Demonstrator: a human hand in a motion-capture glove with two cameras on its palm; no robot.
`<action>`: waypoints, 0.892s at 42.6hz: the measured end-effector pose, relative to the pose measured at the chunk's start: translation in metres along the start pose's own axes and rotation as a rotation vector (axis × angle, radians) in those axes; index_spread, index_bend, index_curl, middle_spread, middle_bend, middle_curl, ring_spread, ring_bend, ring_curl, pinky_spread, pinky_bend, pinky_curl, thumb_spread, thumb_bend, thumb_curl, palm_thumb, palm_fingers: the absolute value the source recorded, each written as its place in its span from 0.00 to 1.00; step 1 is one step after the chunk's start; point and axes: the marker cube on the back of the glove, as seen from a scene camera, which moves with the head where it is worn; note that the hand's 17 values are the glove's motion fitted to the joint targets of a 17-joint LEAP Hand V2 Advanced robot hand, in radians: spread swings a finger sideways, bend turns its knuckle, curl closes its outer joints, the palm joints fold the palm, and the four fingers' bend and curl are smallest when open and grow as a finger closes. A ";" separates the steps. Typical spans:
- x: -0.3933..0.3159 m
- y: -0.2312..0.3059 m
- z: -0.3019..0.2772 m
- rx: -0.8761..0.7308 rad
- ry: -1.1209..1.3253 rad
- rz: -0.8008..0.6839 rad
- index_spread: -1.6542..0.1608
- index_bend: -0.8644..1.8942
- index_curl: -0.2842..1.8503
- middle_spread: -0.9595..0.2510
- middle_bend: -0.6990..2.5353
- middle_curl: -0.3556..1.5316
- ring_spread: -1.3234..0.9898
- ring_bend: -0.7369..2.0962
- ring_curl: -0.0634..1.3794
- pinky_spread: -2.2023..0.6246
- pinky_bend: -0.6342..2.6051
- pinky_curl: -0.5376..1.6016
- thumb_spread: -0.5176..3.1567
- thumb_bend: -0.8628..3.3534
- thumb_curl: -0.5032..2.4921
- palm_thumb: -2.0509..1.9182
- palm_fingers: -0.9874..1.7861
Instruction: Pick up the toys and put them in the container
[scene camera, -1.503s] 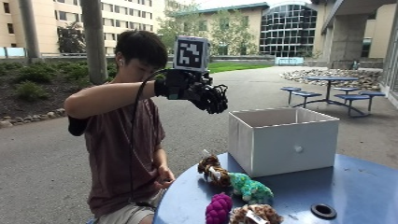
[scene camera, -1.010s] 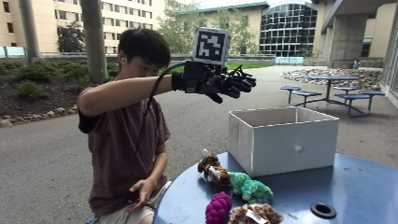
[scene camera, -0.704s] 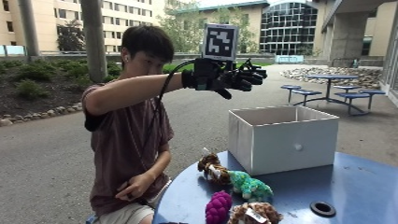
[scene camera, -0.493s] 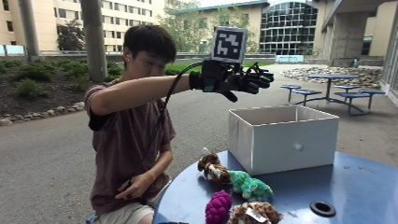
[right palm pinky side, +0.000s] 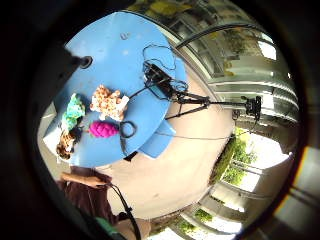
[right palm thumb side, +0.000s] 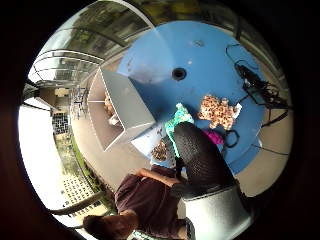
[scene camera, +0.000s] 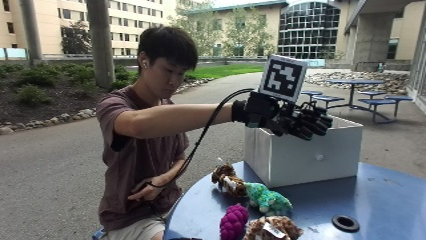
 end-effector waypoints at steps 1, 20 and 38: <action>0.005 -0.006 0.009 -0.016 0.012 0.018 0.81 0.31 0.16 0.78 0.25 0.29 0.56 0.33 0.22 0.78 0.42 0.41 0.50 0.20 0.26 0.53 0.22; 0.020 -0.058 0.223 -0.383 0.117 0.028 0.82 0.29 0.14 0.81 0.26 0.30 0.57 0.38 0.27 0.78 0.42 0.41 0.49 0.21 0.28 0.55 0.25; 0.018 -0.061 0.265 -0.197 0.127 -0.011 0.81 0.43 0.17 0.63 0.52 0.45 0.43 0.66 0.39 0.63 0.41 0.40 0.57 0.30 0.33 0.71 0.85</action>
